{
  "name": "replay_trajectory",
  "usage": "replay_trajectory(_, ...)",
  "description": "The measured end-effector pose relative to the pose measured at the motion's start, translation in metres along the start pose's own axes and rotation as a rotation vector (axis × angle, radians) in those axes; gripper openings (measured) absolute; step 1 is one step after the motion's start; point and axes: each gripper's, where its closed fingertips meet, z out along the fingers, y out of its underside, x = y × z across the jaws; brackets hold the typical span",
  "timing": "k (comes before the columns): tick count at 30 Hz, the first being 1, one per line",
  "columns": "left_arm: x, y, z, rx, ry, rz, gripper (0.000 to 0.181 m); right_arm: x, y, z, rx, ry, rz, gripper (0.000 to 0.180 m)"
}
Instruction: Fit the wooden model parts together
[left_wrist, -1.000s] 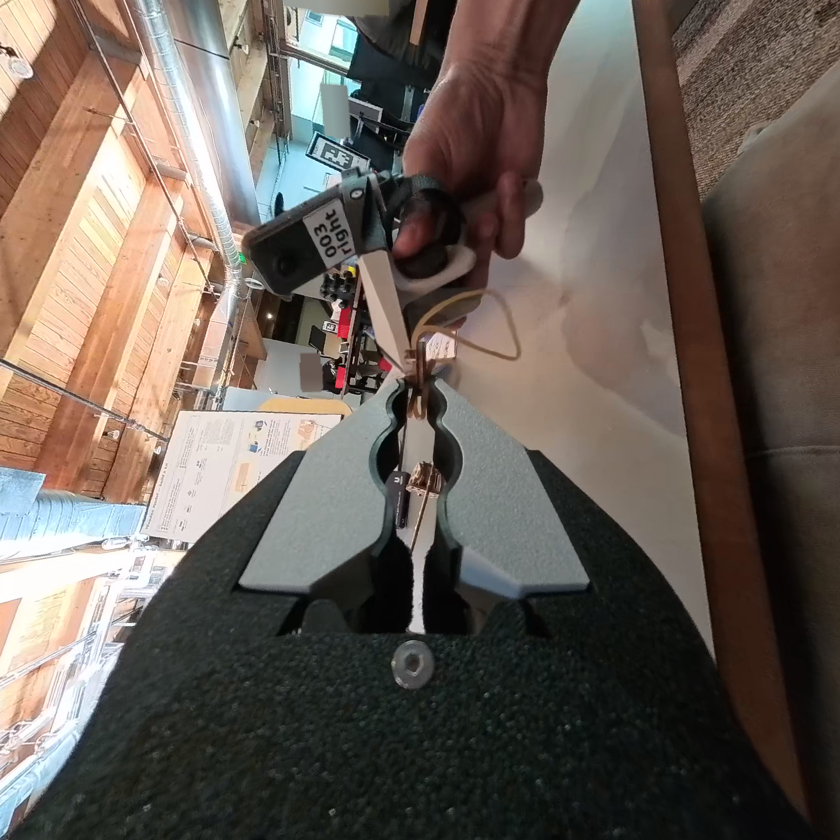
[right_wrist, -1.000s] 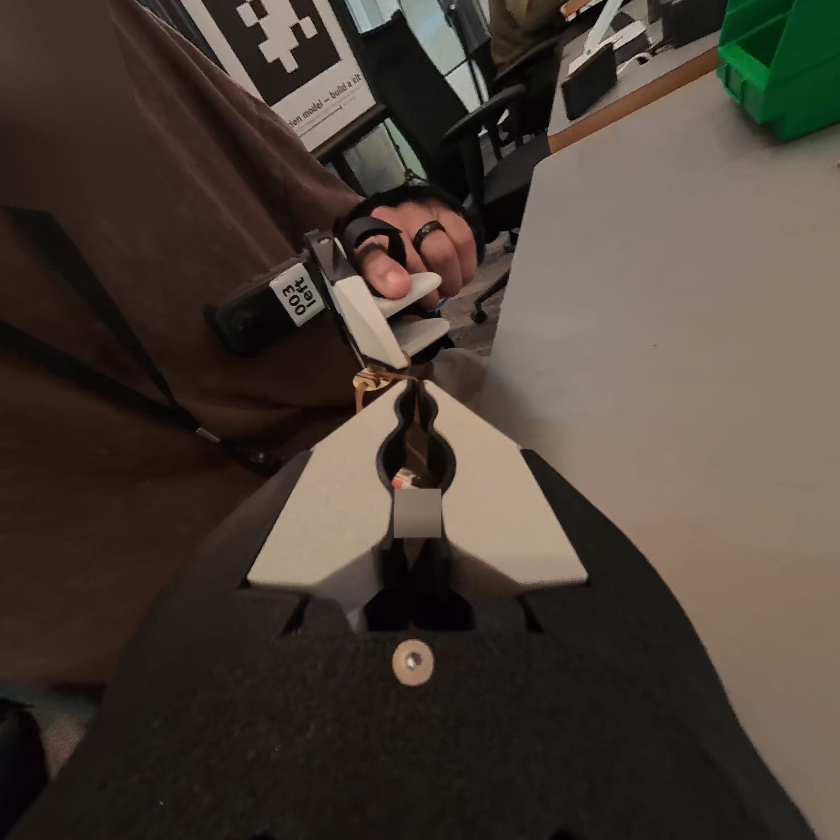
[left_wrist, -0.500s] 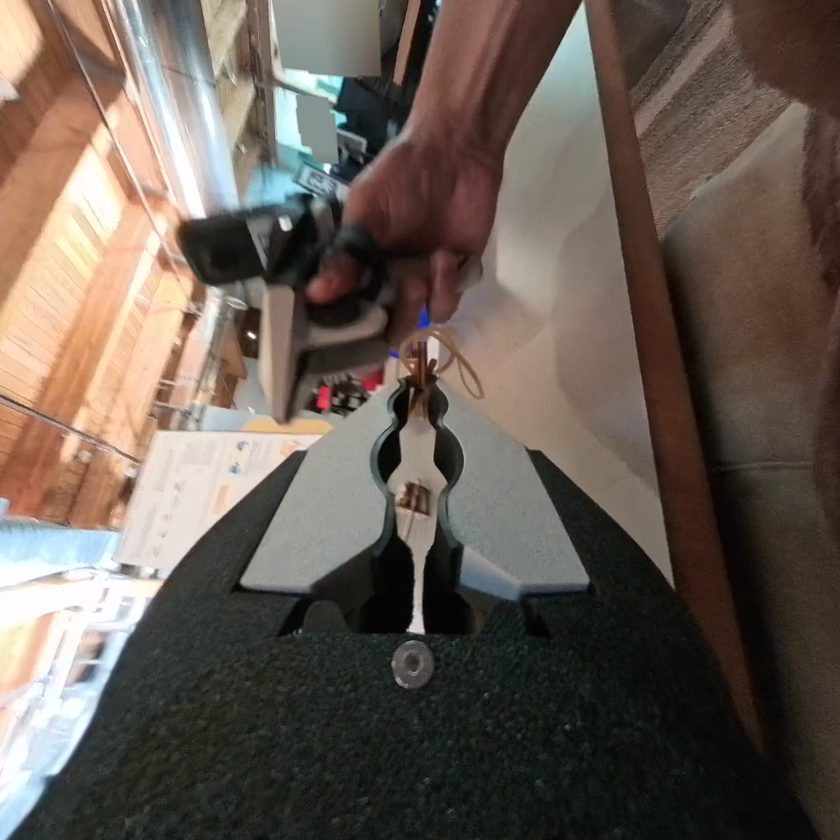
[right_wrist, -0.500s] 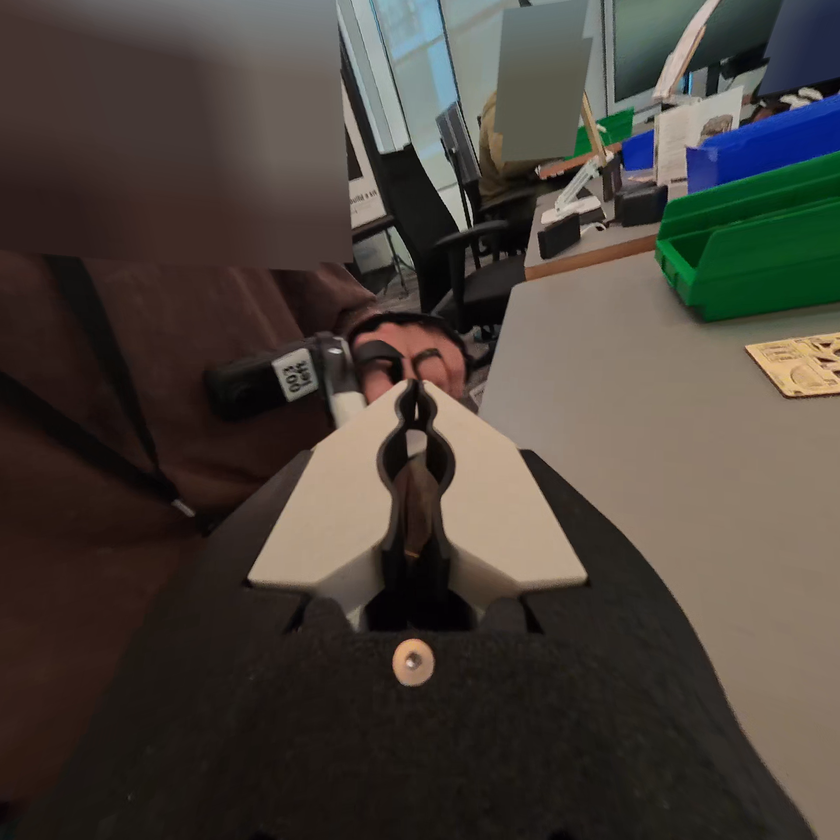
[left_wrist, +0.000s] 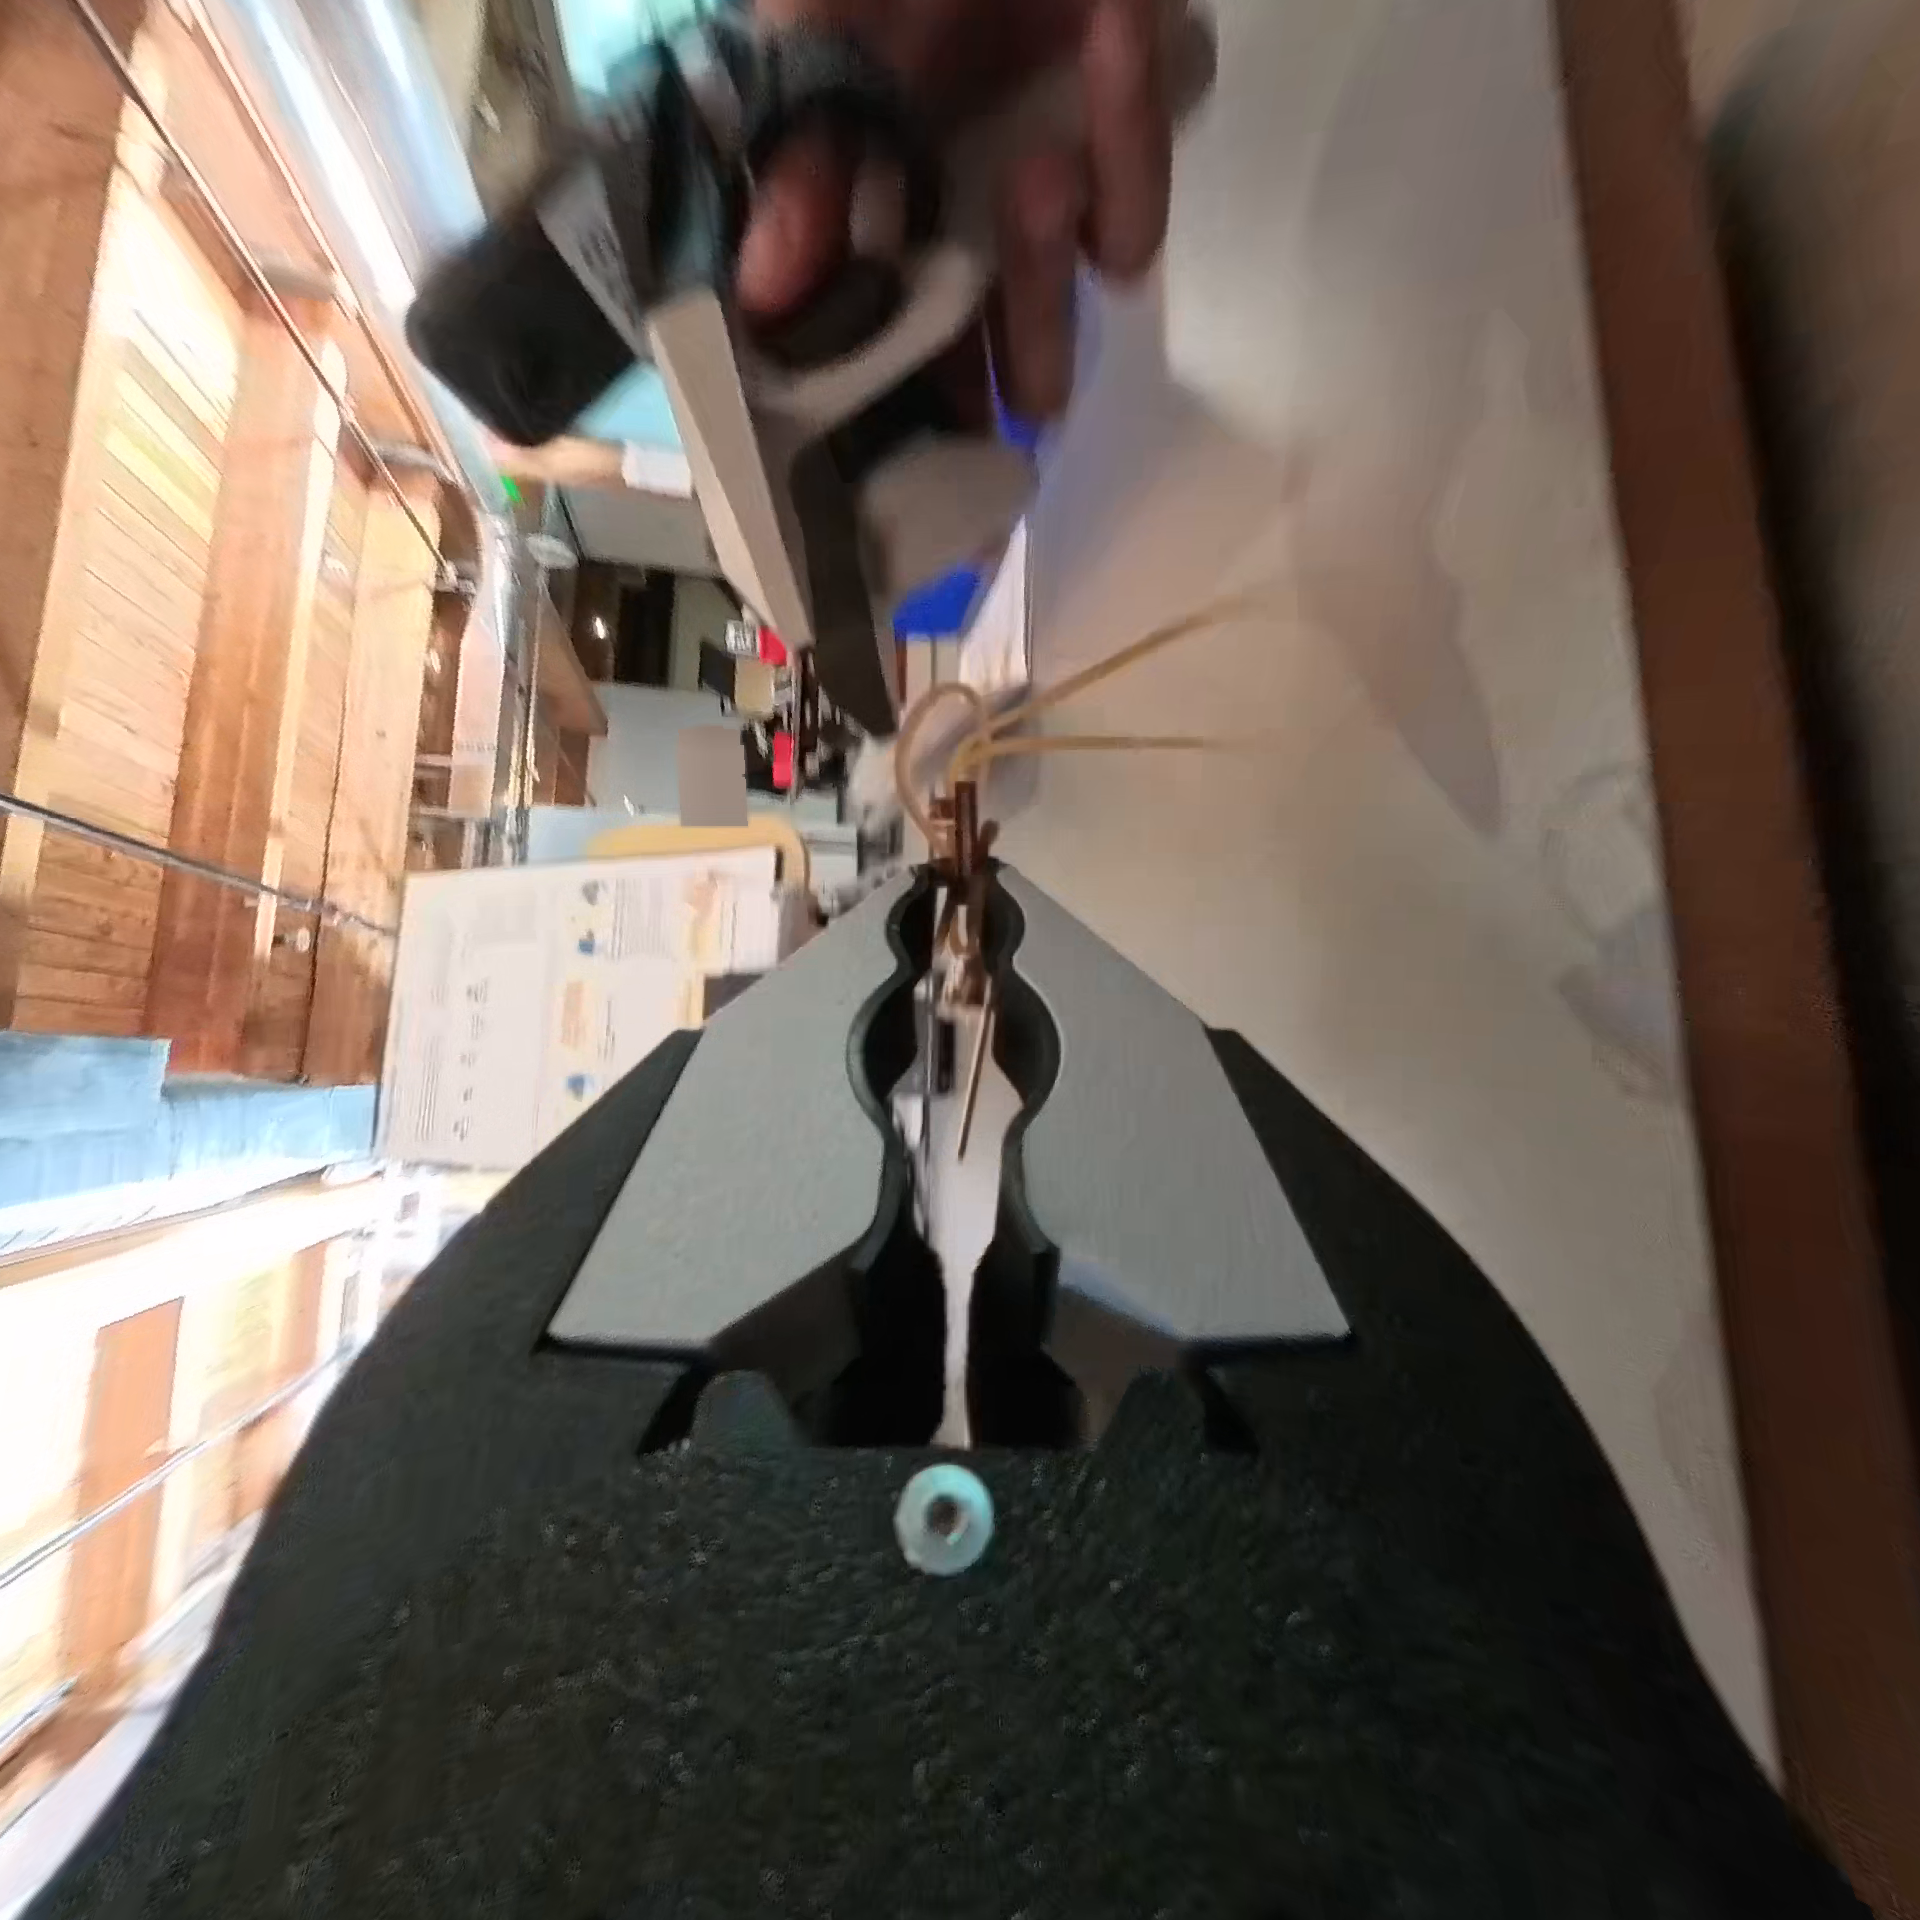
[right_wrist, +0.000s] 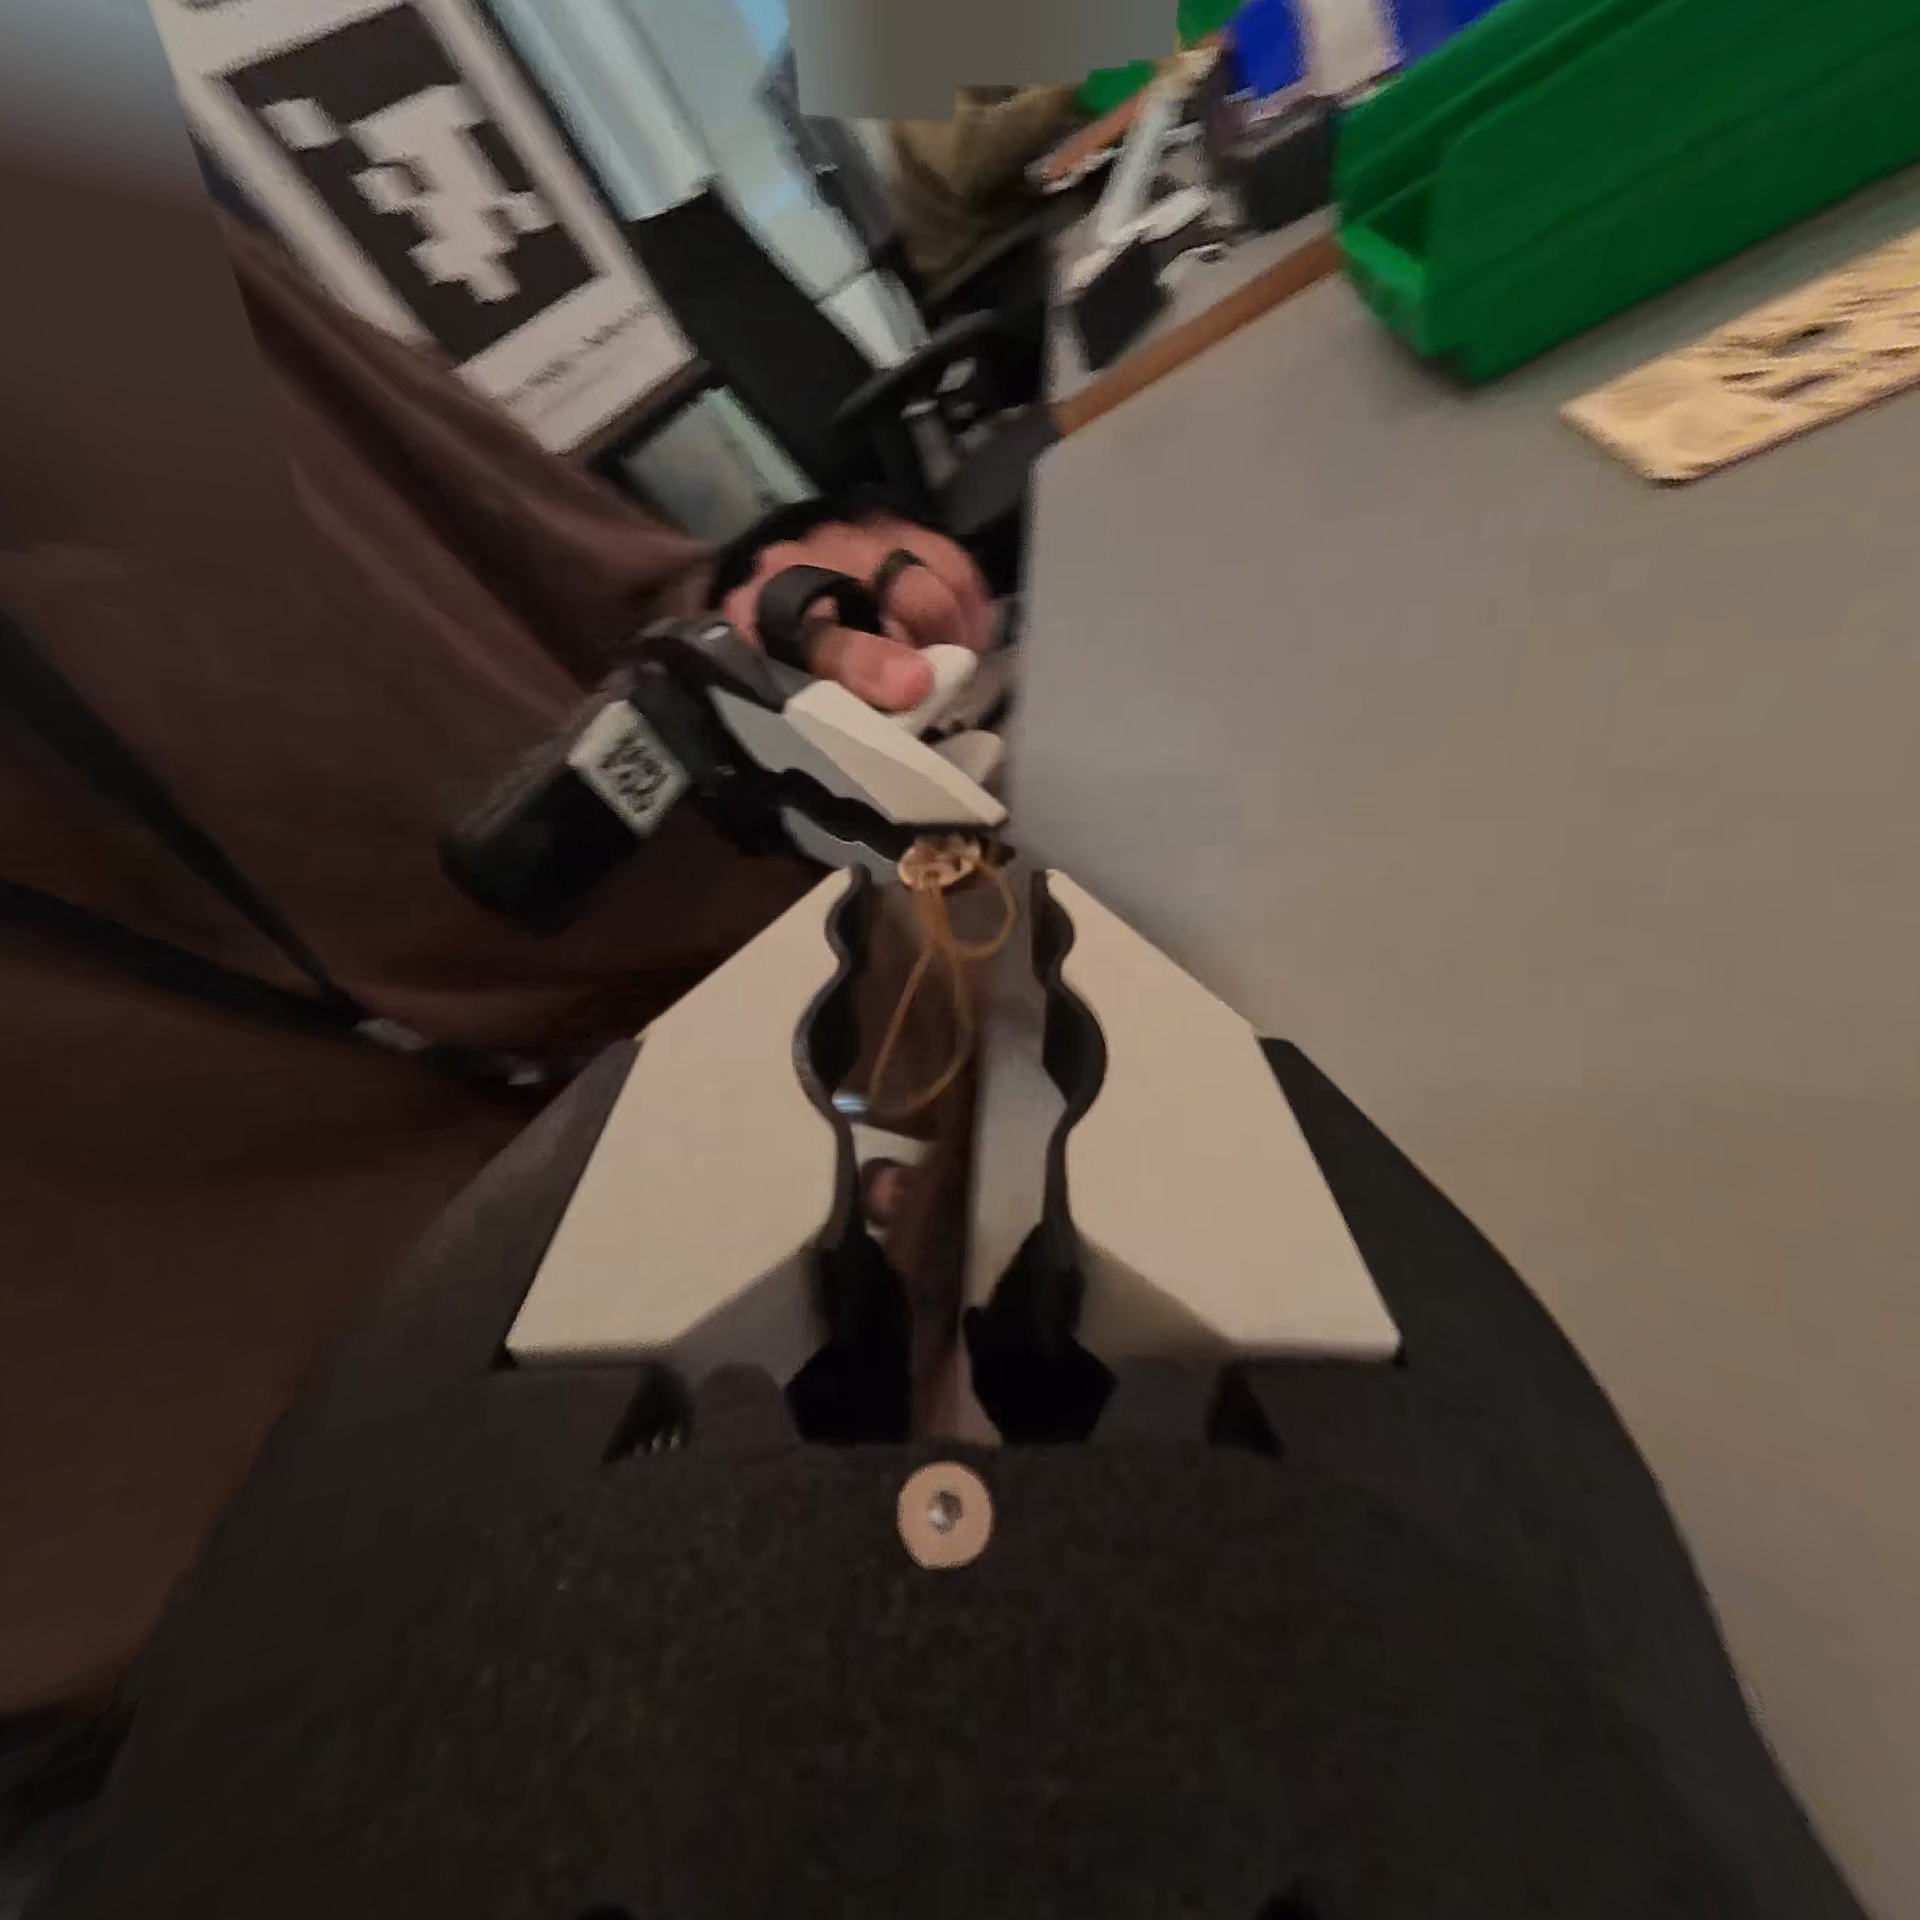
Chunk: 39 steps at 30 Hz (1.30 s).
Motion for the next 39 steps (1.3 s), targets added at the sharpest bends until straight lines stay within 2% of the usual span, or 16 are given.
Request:
replay_trajectory(3,0.017,0.052,0.021,-0.212,0.078,0.055,0.005,0.048,0.009,-0.011,-0.003,0.248,0.028,0.034)
replay_trajectory(7,0.045,0.103,0.035,-0.435,0.225,0.12,0.006,0.08,0.03,-0.009,-0.103,0.399,-0.032,0.038)
replay_trajectory(9,0.056,0.113,0.033,-0.461,0.27,0.14,0.006,0.084,0.036,-0.004,-0.132,0.407,-0.039,0.038)
replay_trajectory(13,0.053,0.12,0.02,-0.488,0.277,0.085,0.021,0.081,0.041,0.01,-0.138,0.368,-0.036,0.038)
replay_trajectory(17,0.05,0.126,-0.004,-0.558,0.331,-0.133,0.028,0.078,0.052,0.017,-0.192,0.352,-0.03,0.036)
replay_trajectory(21,0.053,0.133,-0.023,-0.575,0.396,-0.404,0.031,0.073,0.037,0.021,-0.101,0.32,-0.012,0.036)
replay_trajectory(24,0.049,0.137,-0.024,-0.555,0.374,-0.8,0.029,0.081,0.031,0.015,-0.1,0.441,0.03,0.036)
replay_trajectory(27,0.042,0.131,-0.016,-0.467,0.346,-1.278,0.029,0.081,0.033,0.016,-0.112,0.573,-0.004,0.033)
replay_trajectory(28,0.04,0.133,-0.015,-0.469,0.333,-1.357,0.029,0.079,0.037,0.02,-0.109,0.597,-0.01,0.033)
replay_trajectory(31,0.041,0.147,-0.017,-0.567,0.273,-1.327,0.024,0.077,0.044,0.028,-0.152,0.662,-0.064,0.032)
replay_trajectory(36,0.049,0.167,-0.029,-0.706,0.22,-1.257,0.024,0.094,0.035,0.019,-0.219,0.812,-0.21,0.032)
replay_trajectory(39,0.05,0.163,-0.03,-0.691,0.236,-1.289,0.027,0.097,0.034,0.018,-0.223,0.827,-0.205,0.033)
